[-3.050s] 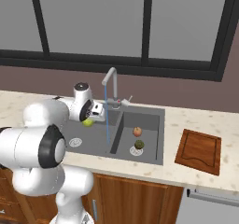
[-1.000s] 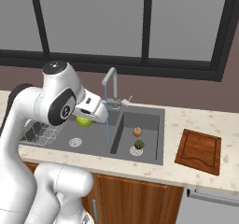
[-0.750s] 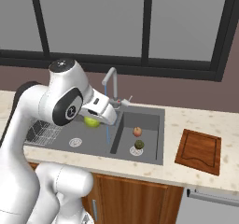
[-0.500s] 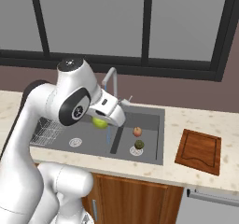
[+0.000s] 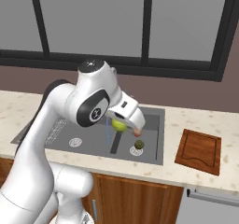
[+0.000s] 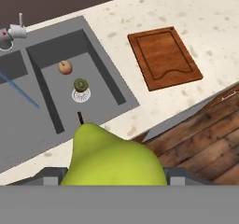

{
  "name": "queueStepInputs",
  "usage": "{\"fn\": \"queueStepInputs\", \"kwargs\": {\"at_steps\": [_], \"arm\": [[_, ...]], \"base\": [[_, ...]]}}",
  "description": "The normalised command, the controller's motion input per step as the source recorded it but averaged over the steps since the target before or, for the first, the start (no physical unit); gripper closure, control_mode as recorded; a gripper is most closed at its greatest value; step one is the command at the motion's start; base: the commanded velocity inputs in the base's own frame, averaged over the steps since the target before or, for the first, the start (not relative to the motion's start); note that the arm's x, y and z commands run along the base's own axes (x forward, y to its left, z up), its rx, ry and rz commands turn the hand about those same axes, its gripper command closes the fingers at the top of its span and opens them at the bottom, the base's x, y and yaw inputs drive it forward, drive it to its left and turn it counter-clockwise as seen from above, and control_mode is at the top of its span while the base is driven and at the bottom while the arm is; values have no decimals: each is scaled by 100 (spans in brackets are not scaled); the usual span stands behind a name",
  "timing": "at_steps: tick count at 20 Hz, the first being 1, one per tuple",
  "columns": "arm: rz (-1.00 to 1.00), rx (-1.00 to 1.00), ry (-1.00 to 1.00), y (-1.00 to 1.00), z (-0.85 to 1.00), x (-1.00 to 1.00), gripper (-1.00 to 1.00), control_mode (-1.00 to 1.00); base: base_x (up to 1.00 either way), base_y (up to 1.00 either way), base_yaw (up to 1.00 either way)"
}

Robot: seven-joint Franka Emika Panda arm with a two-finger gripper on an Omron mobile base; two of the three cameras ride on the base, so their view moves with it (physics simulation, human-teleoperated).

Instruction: Pick the peach, pear, kiwi from the sink and place them on the cutting board to airdry. Then turn off the sink faucet.

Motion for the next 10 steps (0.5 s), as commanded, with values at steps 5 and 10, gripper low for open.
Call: {"fn": "queueStepInputs", "kwargs": {"at_steps": [5, 10], "arm": [[-3, -1, 0, -51, 0, 0, 100, -100], [-1, 0, 0, -49, 0, 0, 100, -100]], "base": [[0, 0, 0], [0, 0, 0]]}}
